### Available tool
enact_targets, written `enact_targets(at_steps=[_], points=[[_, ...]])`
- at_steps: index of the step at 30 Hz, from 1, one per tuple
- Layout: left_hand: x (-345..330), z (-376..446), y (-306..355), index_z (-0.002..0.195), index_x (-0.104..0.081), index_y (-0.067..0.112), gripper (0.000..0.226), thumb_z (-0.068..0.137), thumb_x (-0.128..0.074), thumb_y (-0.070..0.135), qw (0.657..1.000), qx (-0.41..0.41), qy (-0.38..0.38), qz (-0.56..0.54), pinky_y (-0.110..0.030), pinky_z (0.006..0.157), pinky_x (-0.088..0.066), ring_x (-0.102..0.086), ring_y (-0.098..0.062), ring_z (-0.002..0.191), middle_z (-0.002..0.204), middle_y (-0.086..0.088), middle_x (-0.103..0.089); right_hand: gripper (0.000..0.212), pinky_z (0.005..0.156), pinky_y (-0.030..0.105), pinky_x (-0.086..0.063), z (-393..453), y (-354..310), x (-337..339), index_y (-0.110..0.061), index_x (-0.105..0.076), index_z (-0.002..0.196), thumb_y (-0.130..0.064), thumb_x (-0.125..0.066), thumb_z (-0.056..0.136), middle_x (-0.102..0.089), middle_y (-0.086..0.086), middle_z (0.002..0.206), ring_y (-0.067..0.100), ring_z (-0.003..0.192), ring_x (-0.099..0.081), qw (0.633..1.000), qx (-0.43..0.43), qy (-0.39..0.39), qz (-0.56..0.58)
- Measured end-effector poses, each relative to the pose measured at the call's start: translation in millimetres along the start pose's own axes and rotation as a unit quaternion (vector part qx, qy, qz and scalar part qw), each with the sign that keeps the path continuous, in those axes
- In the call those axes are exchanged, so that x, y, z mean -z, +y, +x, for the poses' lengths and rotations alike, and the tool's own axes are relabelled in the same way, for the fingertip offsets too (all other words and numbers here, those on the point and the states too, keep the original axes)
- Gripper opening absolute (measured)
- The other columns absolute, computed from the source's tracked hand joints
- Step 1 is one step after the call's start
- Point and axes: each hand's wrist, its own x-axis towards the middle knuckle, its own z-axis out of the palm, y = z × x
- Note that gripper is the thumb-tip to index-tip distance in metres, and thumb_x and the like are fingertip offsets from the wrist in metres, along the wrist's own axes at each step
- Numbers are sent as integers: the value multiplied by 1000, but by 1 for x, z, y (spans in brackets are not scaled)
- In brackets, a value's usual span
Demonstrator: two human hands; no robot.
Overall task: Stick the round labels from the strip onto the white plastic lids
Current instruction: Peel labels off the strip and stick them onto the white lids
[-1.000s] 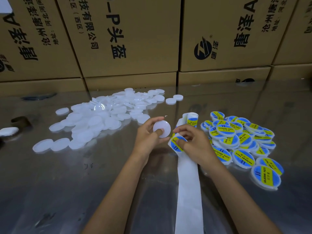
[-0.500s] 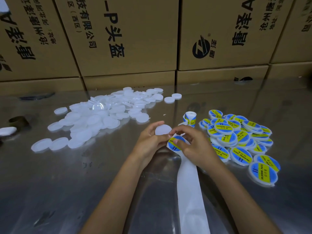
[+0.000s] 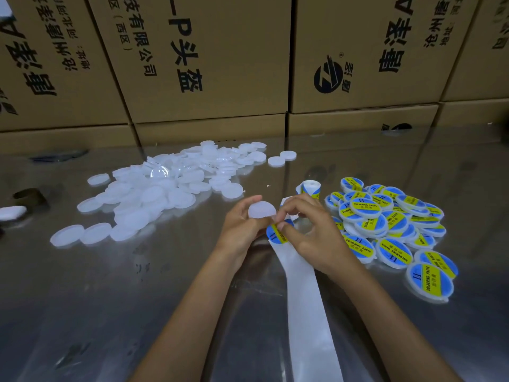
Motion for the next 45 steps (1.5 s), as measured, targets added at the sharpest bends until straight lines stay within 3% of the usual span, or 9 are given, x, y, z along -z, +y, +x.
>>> enact_targets(at_steps=[3, 5, 9, 11, 18, 23, 32, 37, 45], points=[[-1, -1, 0, 125, -61, 20, 67, 65, -85, 4, 998, -14, 19, 53, -45, 99, -54, -61, -28, 120, 133, -13, -61, 23, 86, 30, -50, 3, -4, 5, -16, -62, 84, 7, -63, 87, -66, 0, 89, 20, 91, -62, 984, -77, 21, 156], [-1, -2, 0, 124, -61, 20, 68, 65, -86, -1, 998, -16, 17, 53, -49, 97, -55, -61, -29, 120, 133, -13, -59, 22, 79, 24, -51, 4, -3, 7, -15, -62, 86, 7, -62, 89, -66, 1, 89, 16, 87, -64, 959, -120, 56, 250], [-1, -2, 0, 121, -65, 25, 49, 81, -79, 2, 994, -58, 22, 88, -25, 72, -60, -69, -8, 95, 120, -2, -62, 22, 75, 27, -56, 7, 2, 11, -16, -60, 88, 5, -66, 86, -67, 6, 88, 17, 81, -66, 918, -190, 118, 328], [-1, -2, 5, 116, -68, 26, 30, 92, -68, 8, 993, -81, 42, 81, -26, 73, -61, -67, -12, 100, 120, -2, -63, 24, 74, 30, -57, 8, 4, 11, -16, -59, 89, 6, -67, 84, -68, 7, 88, 16, 78, -68, 909, -209, 130, 335], [-4, -10, 22, 123, -67, 15, 37, 103, -38, 8, 985, 0, -69, -159, -38, 84, -61, -69, -28, 111, 124, -13, -70, 28, 68, 20, -54, 8, -3, 7, -11, -54, 95, 9, -70, 82, -70, 7, 90, 12, 81, -69, 924, -180, 120, 317], [-16, -17, 22, 127, -65, 13, 39, 101, -37, 4, 975, 20, -138, -175, -35, 82, -61, -70, -27, 109, 124, -14, -70, 30, 71, 21, -55, 8, -10, 4, -8, -53, 96, 11, -70, 81, -66, 9, 88, 10, 81, -67, 945, -135, 143, 260], [-22, -20, 22, 123, -67, 15, 37, 100, -40, 4, 975, 16, -151, -160, -35, 85, -60, -70, -28, 109, 121, -14, -71, 36, 72, 33, -55, 7, -4, 0, -17, -53, 95, 5, -75, 77, -66, 7, 88, 21, 80, -66, 964, -115, 163, 176], [-24, -21, 21, 124, -66, 15, 37, 100, -41, 3, 977, 14, -144, -155, -35, 87, -60, -70, -28, 110, 122, -14, -71, 38, 65, 17, -49, 6, 2, -3, -28, -53, 91, -2, -77, 76, -65, -11, 81, 7, 73, -63, 972, -99, 170, 132], [-21, -22, 23, 127, -64, 11, 37, 100, -41, 2, 966, 32, -137, -216, -36, 87, -60, -71, -29, 107, 124, -17, -69, 48, 81, 21, -45, 4, 9, -2, -28, -53, 105, -34, -86, 70, -50, -12, 108, 8, 98, -51, 974, -86, 207, 6]])
